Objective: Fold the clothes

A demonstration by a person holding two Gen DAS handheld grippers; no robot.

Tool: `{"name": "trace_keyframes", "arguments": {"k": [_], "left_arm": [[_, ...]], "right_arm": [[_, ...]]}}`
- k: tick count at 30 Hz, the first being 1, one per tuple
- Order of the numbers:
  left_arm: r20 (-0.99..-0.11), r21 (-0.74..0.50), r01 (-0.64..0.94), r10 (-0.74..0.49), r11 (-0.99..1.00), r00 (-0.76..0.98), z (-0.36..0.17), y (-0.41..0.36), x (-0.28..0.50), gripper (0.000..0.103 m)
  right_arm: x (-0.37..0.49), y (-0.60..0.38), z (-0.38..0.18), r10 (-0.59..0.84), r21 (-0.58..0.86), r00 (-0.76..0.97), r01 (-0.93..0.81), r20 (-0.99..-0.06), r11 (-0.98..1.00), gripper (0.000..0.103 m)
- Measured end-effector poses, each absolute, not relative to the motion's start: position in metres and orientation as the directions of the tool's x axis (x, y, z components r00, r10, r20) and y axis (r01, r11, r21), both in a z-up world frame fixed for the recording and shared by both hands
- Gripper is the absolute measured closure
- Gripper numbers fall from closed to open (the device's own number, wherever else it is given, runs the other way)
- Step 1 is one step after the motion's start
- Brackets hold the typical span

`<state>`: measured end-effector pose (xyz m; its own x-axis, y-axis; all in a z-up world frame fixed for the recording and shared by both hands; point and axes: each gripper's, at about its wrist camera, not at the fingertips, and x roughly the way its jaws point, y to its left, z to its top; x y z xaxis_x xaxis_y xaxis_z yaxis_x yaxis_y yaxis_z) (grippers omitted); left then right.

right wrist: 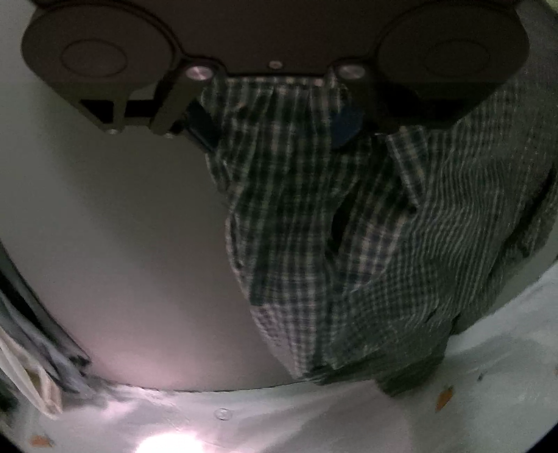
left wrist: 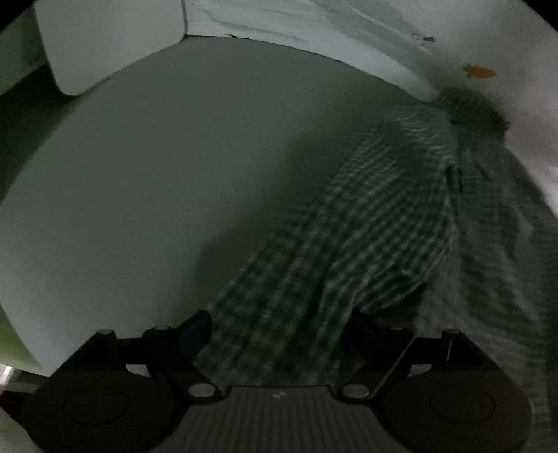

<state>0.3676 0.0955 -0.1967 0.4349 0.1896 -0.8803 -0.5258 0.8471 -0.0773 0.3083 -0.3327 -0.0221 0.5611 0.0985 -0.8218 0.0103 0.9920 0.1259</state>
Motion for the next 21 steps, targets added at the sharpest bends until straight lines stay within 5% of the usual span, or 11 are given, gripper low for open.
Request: {"name": "trace_keyframes", "arguments": {"k": [3, 4, 7, 15, 18, 21], "left_arm": [[-0.890, -0.054, -0.515, 0.192, 0.855, 0.413, -0.202, 0.099, 0.367, 0.018], [-0.892, -0.050, -0.513, 0.193, 0.857, 0.410, -0.203, 0.099, 0.366, 0.018], [-0.895, -0.040, -0.496, 0.190, 0.867, 0.404, -0.203, 0.098, 0.366, 0.018], [-0.884, 0.080, -0.399, 0.250, 0.913, 0.394, -0.200, 0.089, 0.366, 0.026], [-0.884, 0.070, -0.379, 0.234, 0.923, 0.406, -0.202, 0.090, 0.366, 0.045], [-0.880, 0.043, -0.374, 0.212, 0.926, 0.425, -0.200, 0.092, 0.362, 0.077]], "right_arm": [[0.310, -0.335, -0.019, 0.061, 0.092, 0.567, 0.026, -0.822, 0.995, 0.100], [0.310, -0.339, -0.018, 0.068, 0.106, 0.568, 0.035, -0.820, 0.994, 0.102], [0.306, -0.362, -0.011, 0.015, 0.121, 0.600, 0.137, -0.800, 0.983, 0.103], [0.298, -0.422, 0.032, -0.523, -0.284, 0.635, 0.446, -0.568, 0.849, 0.099], [0.297, -0.426, 0.033, -0.548, -0.303, 0.606, 0.464, -0.576, 0.832, 0.088], [0.288, -0.411, 0.024, -0.483, -0.247, 0.618, 0.431, -0.620, 0.868, 0.075]]}}
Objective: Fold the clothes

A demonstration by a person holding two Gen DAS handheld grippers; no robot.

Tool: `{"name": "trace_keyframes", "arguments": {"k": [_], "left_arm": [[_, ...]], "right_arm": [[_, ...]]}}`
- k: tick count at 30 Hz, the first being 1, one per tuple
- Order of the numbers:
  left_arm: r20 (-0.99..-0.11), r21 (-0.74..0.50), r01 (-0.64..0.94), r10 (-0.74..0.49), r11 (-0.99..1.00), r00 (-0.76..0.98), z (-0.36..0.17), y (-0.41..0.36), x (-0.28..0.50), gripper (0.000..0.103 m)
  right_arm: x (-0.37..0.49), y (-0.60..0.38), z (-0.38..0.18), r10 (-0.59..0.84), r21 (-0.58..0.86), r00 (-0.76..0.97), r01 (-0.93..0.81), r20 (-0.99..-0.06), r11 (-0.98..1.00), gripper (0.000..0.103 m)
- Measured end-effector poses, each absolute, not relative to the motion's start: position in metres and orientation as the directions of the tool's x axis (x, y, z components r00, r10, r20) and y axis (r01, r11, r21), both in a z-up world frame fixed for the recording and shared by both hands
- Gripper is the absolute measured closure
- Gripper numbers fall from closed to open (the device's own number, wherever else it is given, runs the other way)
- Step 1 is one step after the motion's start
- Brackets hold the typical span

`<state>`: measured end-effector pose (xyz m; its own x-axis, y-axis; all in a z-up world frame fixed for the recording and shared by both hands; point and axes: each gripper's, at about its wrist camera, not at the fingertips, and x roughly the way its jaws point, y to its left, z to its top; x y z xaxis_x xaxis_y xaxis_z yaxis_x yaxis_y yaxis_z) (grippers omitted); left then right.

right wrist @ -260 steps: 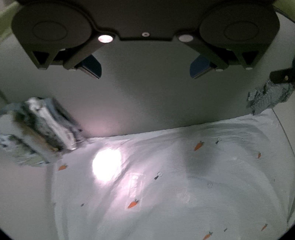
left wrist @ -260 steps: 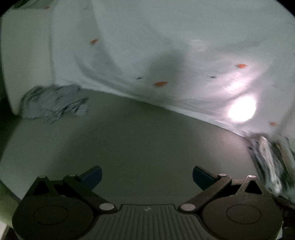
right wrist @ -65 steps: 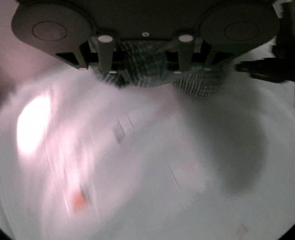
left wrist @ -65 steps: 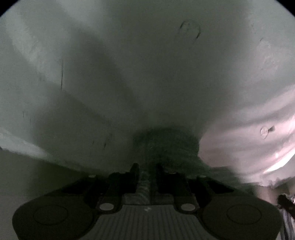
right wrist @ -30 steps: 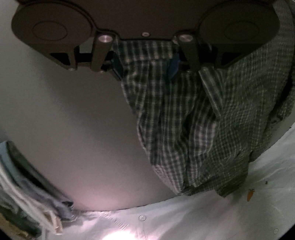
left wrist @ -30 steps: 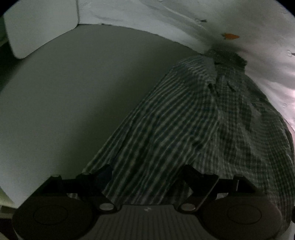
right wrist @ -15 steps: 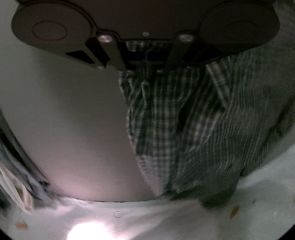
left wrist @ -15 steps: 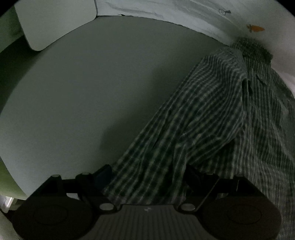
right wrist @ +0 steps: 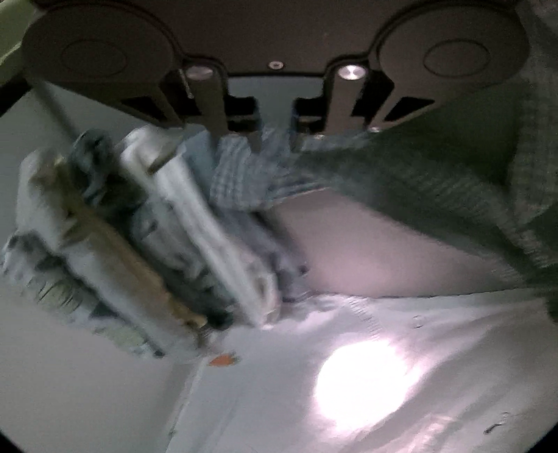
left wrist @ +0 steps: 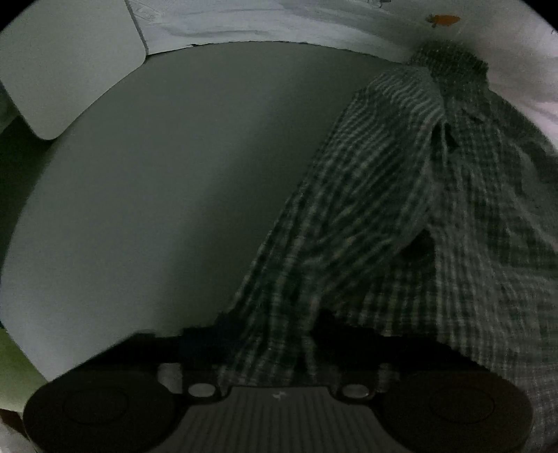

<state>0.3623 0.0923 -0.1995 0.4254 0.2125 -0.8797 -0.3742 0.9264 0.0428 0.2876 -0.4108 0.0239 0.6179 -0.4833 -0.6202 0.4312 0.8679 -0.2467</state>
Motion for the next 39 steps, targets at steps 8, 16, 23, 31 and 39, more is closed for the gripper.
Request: {"name": "trace_keyframes", "arguments": {"k": [8, 16, 23, 31, 39], "left_arm": [[-0.824, 0.091, -0.373, 0.280, 0.924, 0.493, -0.160, 0.113, 0.363, 0.095], [-0.816, 0.010, -0.356, 0.213, 0.934, 0.538, -0.089, 0.201, 0.412, 0.094], [-0.802, 0.084, -0.325, 0.257, 0.942, 0.539, -0.089, 0.235, 0.431, 0.095], [-0.593, 0.033, -0.547, 0.456, 0.837, 0.663, -0.034, 0.315, 0.471, 0.080], [-0.624, 0.036, -0.479, 0.394, 0.877, 0.675, -0.070, 0.278, 0.453, 0.028]], "right_arm": [[0.282, -0.358, 0.005, -0.295, -0.119, 0.638, 0.305, -0.711, 0.945, 0.076], [0.278, -0.341, 0.023, -0.303, -0.102, 0.659, 0.326, -0.688, 0.940, 0.076], [0.260, -0.334, 0.019, -0.345, -0.090, 0.608, 0.408, -0.715, 0.908, 0.076], [0.265, -0.319, 0.022, -0.348, -0.089, 0.589, 0.422, -0.730, 0.902, 0.076], [0.261, -0.309, 0.017, -0.227, 0.038, 0.603, 0.394, -0.765, 0.918, 0.071]]}}
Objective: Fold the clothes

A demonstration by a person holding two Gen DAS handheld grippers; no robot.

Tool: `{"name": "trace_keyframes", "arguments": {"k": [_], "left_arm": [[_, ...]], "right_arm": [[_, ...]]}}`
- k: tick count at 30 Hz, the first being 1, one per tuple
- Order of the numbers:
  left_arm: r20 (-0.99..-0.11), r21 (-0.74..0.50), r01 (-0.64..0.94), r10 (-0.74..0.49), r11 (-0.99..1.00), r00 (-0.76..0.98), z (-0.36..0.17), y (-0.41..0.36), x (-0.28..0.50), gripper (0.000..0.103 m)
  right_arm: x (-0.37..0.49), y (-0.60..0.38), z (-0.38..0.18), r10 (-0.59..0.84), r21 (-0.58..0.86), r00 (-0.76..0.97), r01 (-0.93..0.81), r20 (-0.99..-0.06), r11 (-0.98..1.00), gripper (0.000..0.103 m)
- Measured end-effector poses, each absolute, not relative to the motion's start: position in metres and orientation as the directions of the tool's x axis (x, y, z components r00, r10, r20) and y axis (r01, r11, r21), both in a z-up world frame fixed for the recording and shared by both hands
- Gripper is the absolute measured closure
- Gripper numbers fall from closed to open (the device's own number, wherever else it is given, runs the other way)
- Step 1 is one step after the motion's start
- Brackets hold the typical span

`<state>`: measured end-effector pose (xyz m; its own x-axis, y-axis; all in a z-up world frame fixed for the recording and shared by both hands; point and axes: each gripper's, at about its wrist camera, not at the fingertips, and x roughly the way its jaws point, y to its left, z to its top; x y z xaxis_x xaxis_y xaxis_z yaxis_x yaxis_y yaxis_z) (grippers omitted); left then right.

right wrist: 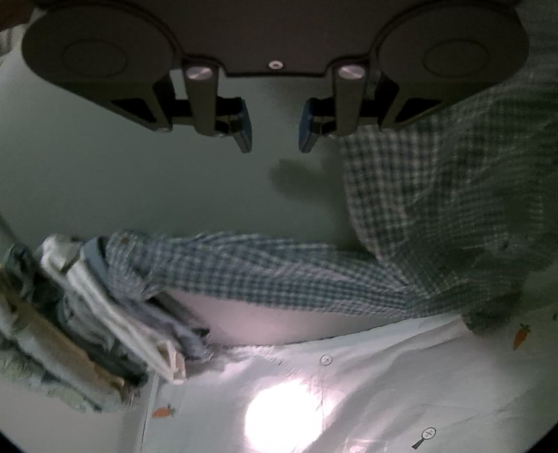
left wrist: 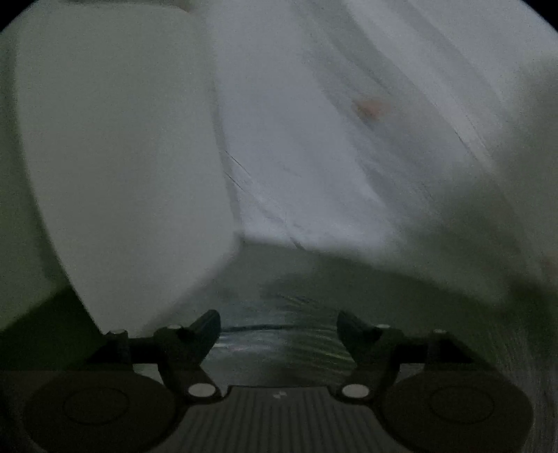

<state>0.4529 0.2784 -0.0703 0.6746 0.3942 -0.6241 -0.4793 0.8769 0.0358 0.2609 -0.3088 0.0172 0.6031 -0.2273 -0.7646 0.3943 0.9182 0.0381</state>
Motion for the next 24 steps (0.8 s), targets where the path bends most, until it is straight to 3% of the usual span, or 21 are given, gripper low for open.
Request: {"name": "trace_keyframes", "arguments": {"k": [4, 10, 14, 15, 16, 17, 18, 22, 24], "left_arm": [[-0.780, -0.035, -0.335, 0.184, 0.942, 0.598, -0.137, 0.233, 0.415, 0.028], [-0.837, -0.245, -0.351, -0.014, 0.904, 0.547, -0.194, 0.209, 0.365, 0.026], [-0.826, -0.225, -0.343, 0.009, 0.912, 0.564, -0.209, 0.197, 0.359, 0.028], [-0.822, -0.206, -0.336, 0.024, 0.919, 0.569, -0.209, 0.193, 0.359, 0.031], [-0.817, -0.196, -0.330, 0.032, 0.923, 0.576, -0.209, 0.190, 0.358, 0.051], [-0.812, -0.194, -0.327, 0.036, 0.925, 0.583, -0.210, 0.188, 0.359, 0.090], [-0.810, -0.205, -0.330, 0.030, 0.921, 0.586, -0.212, 0.187, 0.362, 0.100], [-0.792, -0.257, -0.379, 0.030, 0.889, 0.610, -0.194, 0.191, 0.349, 0.102], [-0.730, -0.342, -0.367, 0.001, 0.865, 0.684, -0.158, 0.196, 0.335, 0.102]], "right_arm": [[0.251, -0.313, 0.009, -0.114, 0.175, 0.604, 0.398, -0.789, 0.901, 0.066], [0.236, -0.312, -0.009, 0.072, 0.338, 0.593, 0.352, -0.802, 0.873, 0.058], [0.236, -0.304, -0.021, 0.091, 0.322, 0.576, 0.313, -0.813, 0.894, 0.056], [0.236, -0.302, -0.021, 0.094, 0.314, 0.580, 0.292, -0.809, 0.903, 0.061], [0.237, -0.301, -0.021, 0.097, 0.307, 0.585, 0.271, -0.805, 0.912, 0.079], [0.237, -0.299, -0.021, 0.100, 0.299, 0.589, 0.250, -0.802, 0.921, 0.098], [0.236, -0.299, -0.021, 0.122, 0.312, 0.605, 0.219, -0.787, 0.924, 0.103], [0.230, -0.312, -0.006, 0.150, 0.347, 0.657, 0.180, -0.739, 0.920, 0.103], [0.217, -0.325, 0.022, 0.167, 0.390, 0.709, 0.163, -0.685, 0.906, 0.103]]}}
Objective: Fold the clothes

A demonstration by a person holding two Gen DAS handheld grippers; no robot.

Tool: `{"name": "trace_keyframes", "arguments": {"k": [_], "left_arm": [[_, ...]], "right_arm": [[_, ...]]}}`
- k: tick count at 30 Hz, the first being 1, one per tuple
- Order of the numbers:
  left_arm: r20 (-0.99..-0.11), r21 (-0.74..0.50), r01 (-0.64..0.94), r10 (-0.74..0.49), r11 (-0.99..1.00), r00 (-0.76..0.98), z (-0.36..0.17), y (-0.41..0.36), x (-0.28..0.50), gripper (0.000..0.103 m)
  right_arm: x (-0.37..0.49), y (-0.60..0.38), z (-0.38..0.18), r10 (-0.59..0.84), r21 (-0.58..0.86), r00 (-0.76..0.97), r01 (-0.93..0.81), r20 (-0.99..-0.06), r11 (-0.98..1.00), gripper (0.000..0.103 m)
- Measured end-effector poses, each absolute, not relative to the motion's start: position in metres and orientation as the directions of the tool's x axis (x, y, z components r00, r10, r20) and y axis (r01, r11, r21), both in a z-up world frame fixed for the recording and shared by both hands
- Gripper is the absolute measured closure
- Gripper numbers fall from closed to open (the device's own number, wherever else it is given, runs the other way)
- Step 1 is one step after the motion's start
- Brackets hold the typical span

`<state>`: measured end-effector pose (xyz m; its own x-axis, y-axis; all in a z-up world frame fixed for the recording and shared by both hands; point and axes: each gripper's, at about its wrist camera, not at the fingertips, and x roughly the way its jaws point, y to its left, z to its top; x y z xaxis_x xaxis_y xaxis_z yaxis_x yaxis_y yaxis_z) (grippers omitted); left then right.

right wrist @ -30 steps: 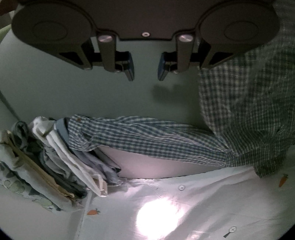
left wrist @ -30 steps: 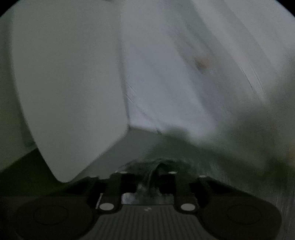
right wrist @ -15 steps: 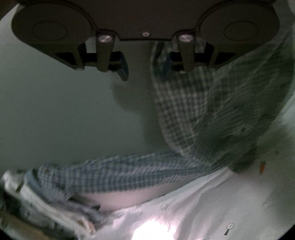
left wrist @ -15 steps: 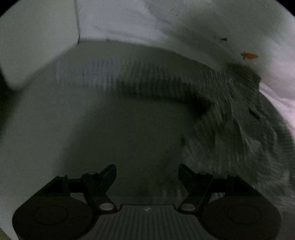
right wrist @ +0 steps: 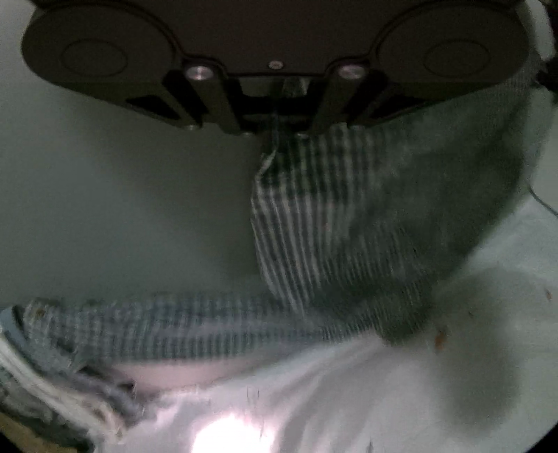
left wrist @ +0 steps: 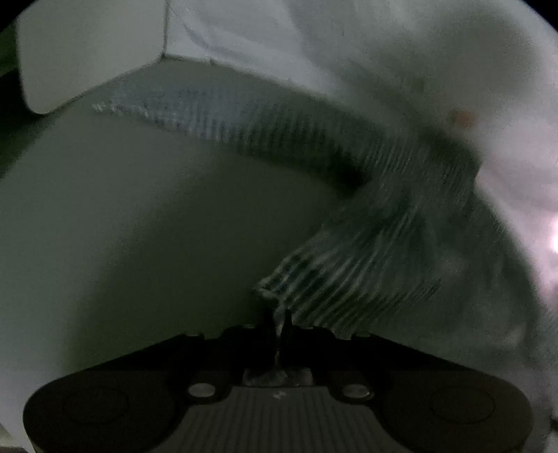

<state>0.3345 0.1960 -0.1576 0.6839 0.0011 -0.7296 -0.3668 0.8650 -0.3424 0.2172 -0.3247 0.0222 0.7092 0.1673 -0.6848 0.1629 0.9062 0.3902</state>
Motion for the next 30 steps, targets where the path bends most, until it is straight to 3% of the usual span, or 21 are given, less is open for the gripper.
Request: {"name": "trace_keyframes", "arguments": {"k": [4, 7, 8, 11, 14, 18, 22, 24, 26, 27, 30], "left_arm": [[-0.544, -0.527, -0.285, -0.060, 0.801, 0.837, -0.074, 0.201, 0.293, 0.102], [-0.470, -0.561, -0.251, -0.054, 0.789, 0.881, -0.041, 0.193, 0.266, 0.100], [-0.507, -0.508, -0.285, -0.014, 0.813, 0.862, -0.045, 0.188, 0.264, 0.100], [-0.707, -0.296, -0.437, 0.113, 0.849, 0.698, -0.093, 0.178, 0.275, 0.100], [-0.754, -0.329, -0.471, 0.073, 0.819, 0.653, -0.125, 0.181, 0.268, 0.100], [-0.774, -0.340, -0.497, 0.063, 0.798, 0.630, -0.138, 0.188, 0.264, 0.100], [-0.784, -0.321, -0.478, 0.054, 0.818, 0.619, -0.139, 0.187, 0.275, 0.099], [-0.794, -0.313, -0.478, 0.050, 0.821, 0.605, -0.144, 0.190, 0.281, 0.099], [-0.801, -0.324, -0.484, 0.036, 0.813, 0.598, -0.149, 0.193, 0.287, 0.100], [-0.799, -0.339, -0.487, 0.027, 0.805, 0.600, -0.149, 0.194, 0.288, 0.101], [-0.723, -0.409, -0.431, 0.002, 0.804, 0.691, -0.112, 0.197, 0.275, 0.102]], "right_arm": [[0.182, -0.359, 0.104, 0.203, 0.509, 0.851, 0.085, -0.484, 0.857, 0.103], [0.163, -0.384, 0.142, 0.180, 0.546, 0.909, 0.060, -0.376, 0.836, 0.103], [0.163, -0.387, 0.142, 0.159, 0.516, 0.907, 0.072, -0.389, 0.854, 0.103], [0.177, -0.376, 0.106, 0.076, 0.323, 0.803, 0.149, -0.591, 0.934, 0.103], [0.179, -0.346, 0.059, 0.114, 0.269, 0.714, 0.108, -0.691, 0.957, 0.100], [0.174, -0.314, 0.024, 0.146, 0.273, 0.656, 0.094, -0.740, 0.957, 0.066], [0.178, -0.306, 0.008, 0.178, 0.299, 0.637, 0.085, -0.750, 0.950, 0.049], [0.188, -0.306, -0.003, 0.155, 0.279, 0.615, 0.110, -0.773, 0.954, 0.054], [0.196, -0.308, -0.012, 0.162, 0.283, 0.587, 0.121, -0.793, 0.951, 0.096], [0.198, -0.308, -0.013, 0.194, 0.321, 0.569, 0.130, -0.799, 0.938, 0.102], [0.189, -0.315, 0.024, 0.277, 0.417, 0.617, 0.092, -0.736, 0.904, 0.103]]}}
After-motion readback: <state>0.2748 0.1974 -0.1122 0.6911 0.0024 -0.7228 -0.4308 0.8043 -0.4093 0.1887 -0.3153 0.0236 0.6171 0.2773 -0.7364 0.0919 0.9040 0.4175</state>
